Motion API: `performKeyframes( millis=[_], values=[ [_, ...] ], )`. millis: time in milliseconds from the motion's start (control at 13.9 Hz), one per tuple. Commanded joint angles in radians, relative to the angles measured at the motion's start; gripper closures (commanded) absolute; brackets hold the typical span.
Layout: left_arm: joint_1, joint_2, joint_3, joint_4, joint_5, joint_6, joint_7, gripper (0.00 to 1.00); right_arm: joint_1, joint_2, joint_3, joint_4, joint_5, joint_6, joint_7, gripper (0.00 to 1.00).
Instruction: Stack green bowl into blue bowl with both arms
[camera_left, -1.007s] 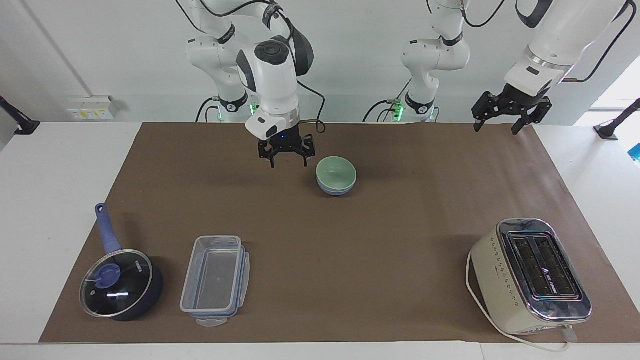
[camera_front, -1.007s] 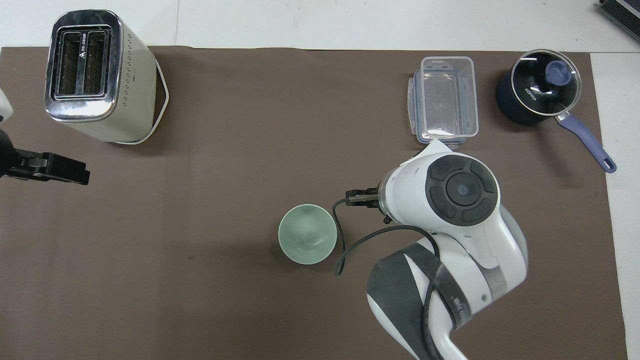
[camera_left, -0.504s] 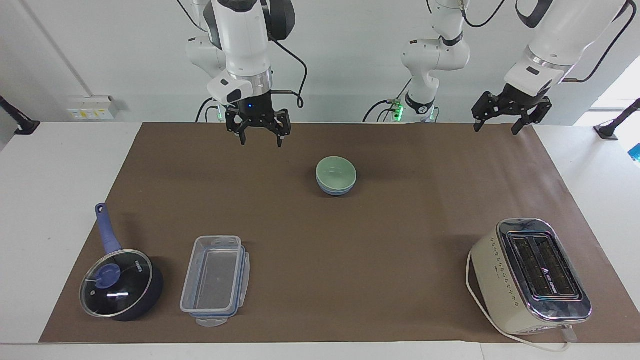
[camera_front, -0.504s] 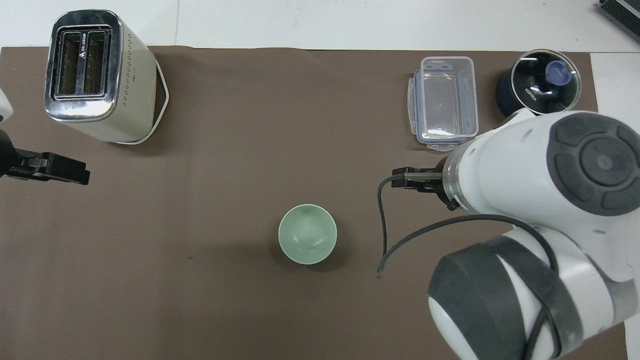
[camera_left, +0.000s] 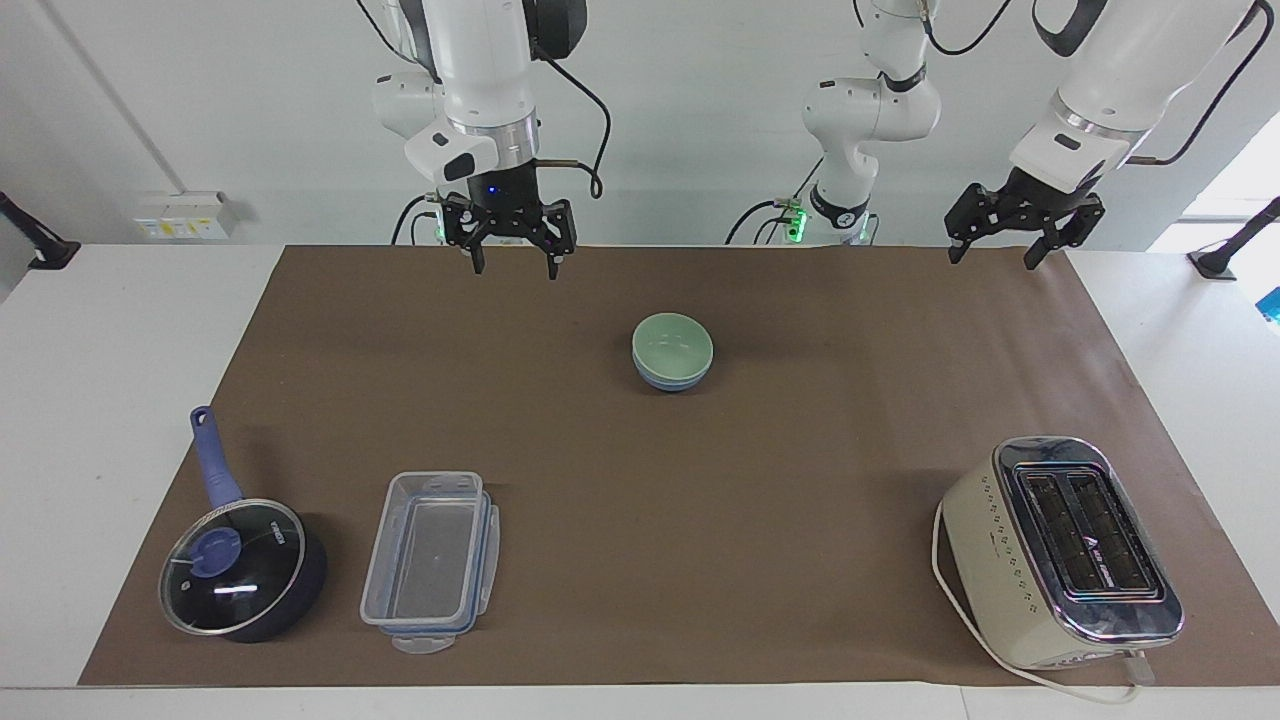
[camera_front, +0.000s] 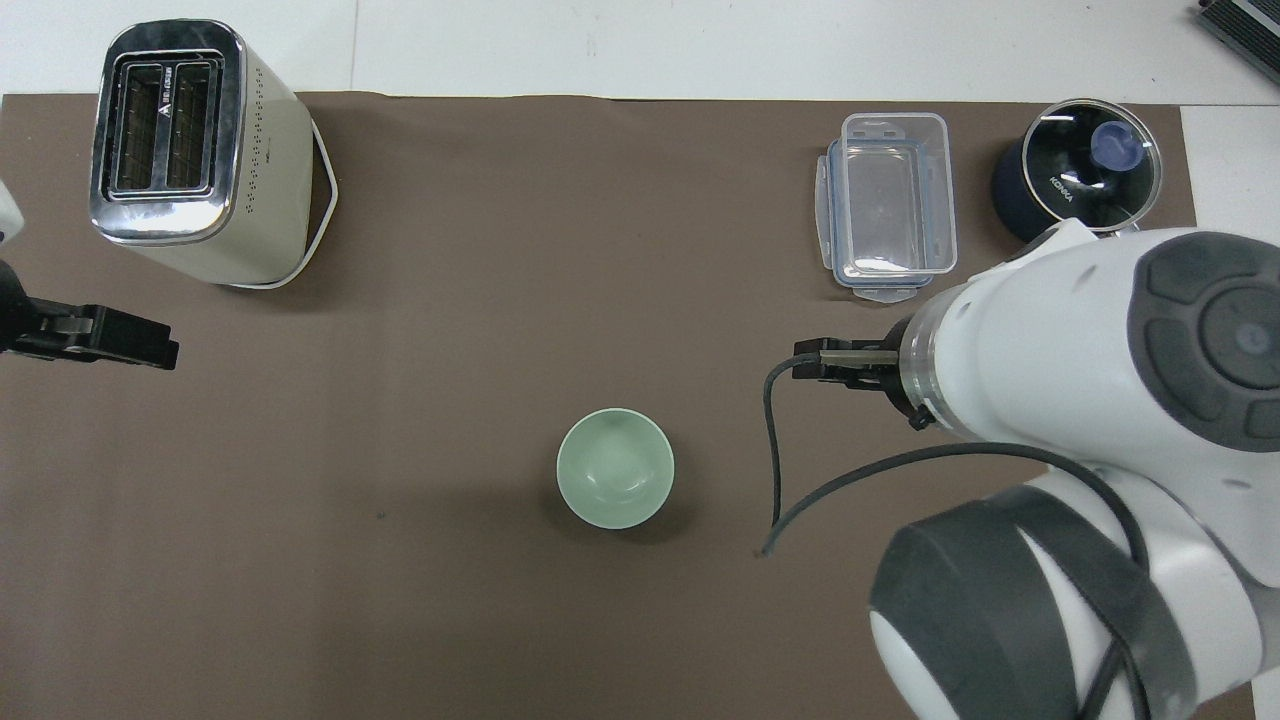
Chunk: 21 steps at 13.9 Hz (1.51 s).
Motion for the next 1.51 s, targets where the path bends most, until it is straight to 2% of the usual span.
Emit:
performKeyframes(
  millis=[0, 216, 504, 1007, 1223, 1439],
  values=[
    [0.014, -0.015, -0.005, -0.015, 0.009, 0.015, -0.001, 0.0, -0.013, -0.003, -0.012, 0.033, 0.005, -0.023, -0.013, 0.0],
    [0.014, -0.015, -0.003, -0.015, 0.009, 0.015, 0.004, 0.0, -0.012, -0.006, -0.044, 0.039, 0.003, -0.084, -0.016, 0.0],
    [0.017, -0.021, -0.003, -0.022, 0.009, 0.006, -0.001, 0.0, 0.057, -0.014, -0.224, 0.126, 0.005, -0.163, -0.117, 0.0],
    [0.017, -0.018, -0.003, -0.019, 0.009, 0.015, 0.0, 0.0, 0.017, -0.04, -0.39, 0.177, 0.028, -0.261, -0.386, 0.0],
    [0.017, -0.018, -0.003, -0.018, 0.009, 0.015, 0.002, 0.0, 0.016, -0.044, -0.435, 0.172, 0.026, -0.261, -0.424, 0.0],
    [0.017, -0.018, -0.003, -0.018, 0.009, 0.012, 0.0, 0.0, 0.017, -0.089, -0.443, 0.122, 0.025, -0.258, -0.426, 0.0]
  ],
)
